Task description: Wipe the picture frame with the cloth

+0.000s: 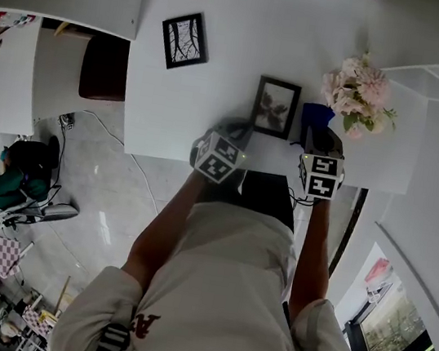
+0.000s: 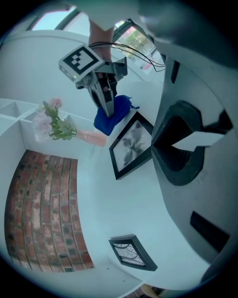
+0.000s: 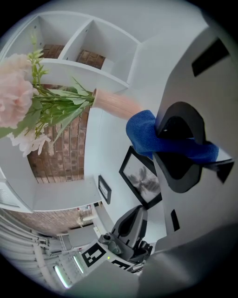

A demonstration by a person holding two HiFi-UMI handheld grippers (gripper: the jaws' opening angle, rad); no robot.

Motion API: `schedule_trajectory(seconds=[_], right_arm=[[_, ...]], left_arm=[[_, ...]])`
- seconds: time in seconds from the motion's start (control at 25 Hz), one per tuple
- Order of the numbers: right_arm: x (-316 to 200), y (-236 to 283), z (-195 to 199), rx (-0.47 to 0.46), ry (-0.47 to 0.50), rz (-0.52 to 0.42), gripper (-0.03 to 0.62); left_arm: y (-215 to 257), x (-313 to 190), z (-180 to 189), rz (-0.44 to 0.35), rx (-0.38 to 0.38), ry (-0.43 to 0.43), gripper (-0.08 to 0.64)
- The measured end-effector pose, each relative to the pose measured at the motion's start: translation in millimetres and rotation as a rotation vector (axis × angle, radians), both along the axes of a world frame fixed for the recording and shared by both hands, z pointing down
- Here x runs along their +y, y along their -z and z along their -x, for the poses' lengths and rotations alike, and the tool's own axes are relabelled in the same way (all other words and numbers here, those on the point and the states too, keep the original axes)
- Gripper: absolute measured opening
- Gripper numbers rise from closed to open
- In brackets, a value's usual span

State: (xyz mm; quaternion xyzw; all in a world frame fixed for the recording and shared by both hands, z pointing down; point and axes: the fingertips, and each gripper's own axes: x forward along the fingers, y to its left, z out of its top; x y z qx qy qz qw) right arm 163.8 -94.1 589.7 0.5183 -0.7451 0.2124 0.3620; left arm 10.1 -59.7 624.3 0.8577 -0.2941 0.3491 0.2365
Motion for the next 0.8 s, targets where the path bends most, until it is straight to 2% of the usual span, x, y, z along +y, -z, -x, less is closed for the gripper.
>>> schedule_trajectory(seconds=[0.4, 0.8], right_arm=[[14.5, 29.4, 16.6, -0.028, 0.009, -0.031, 0.035], [19.5, 89.5, 49.4, -0.043, 0.078, -0.190, 0.036]], left_arm=[[22.6, -2.0, -2.5, -0.035, 0.043, 0.000, -0.002], [82.8, -13.5, 6.8, -0.140, 0.112, 0.036, -0.002]])
